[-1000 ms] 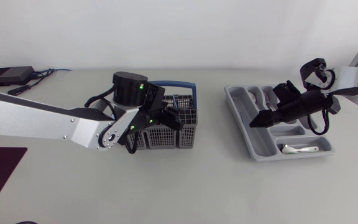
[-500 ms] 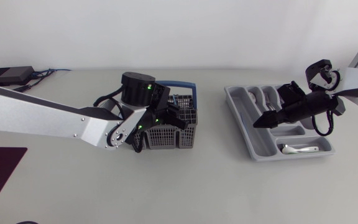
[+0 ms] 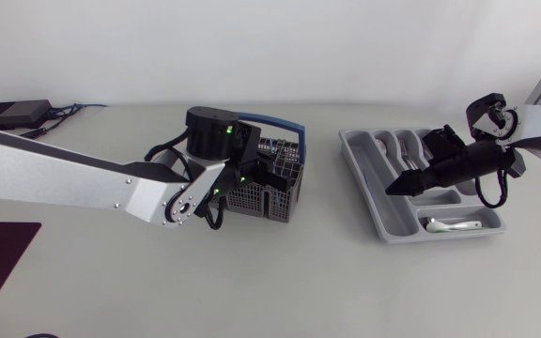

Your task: Unload the cutlery basket into the drawer organizer.

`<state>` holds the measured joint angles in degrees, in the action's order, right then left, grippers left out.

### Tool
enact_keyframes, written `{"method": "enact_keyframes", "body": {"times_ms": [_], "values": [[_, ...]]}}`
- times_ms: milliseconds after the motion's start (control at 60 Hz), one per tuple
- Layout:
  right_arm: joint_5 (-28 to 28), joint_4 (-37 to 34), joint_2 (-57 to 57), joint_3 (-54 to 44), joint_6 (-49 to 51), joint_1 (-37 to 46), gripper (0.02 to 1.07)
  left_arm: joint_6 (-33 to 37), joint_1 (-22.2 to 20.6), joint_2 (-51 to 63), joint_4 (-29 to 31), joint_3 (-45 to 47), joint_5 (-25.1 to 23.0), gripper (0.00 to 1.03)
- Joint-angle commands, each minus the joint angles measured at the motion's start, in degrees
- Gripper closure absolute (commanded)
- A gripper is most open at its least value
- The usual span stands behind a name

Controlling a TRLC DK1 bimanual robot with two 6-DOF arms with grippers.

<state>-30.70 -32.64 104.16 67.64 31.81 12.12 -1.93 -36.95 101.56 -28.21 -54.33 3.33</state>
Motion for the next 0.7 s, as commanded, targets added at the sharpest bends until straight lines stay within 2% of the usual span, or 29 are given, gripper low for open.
{"method": "enact_keyframes", "body": {"times_ms": [0,183,483,517,617,683], "values": [[-0.5,-0.23,0.25,-1.37,1.23,0.45,0.06,1.85,-0.58,-0.92,-1.15,1.85,0.53,0.95],[-0.5,-0.32,-0.27,-1.54,1.15,0.27,0.06,3.16,-1.02,-1.89,-4.14,4.14,0.62,0.94],[-0.77,2.15,-5.37,-5.59,1.94,-2.1,0.06,3.96,-0.76,-0.48,-4.49,3.09,0.62,0.91],[-0.77,2.94,-6.51,-6.64,2.2,-2.72,0.06,3.96,-0.76,-0.22,-4.49,3.09,0.62,0.82],[-0.77,4.25,-9.68,-9.1,2.99,-4.39,0.06,4.92,-1.11,-0.48,-4.49,3.35,1.41,0.67],[-0.77,5.05,-12.05,-10.68,3.61,-5.53,0.06,6.07,-1.99,-1.28,-4.49,3.96,2.47,0.47]]}}
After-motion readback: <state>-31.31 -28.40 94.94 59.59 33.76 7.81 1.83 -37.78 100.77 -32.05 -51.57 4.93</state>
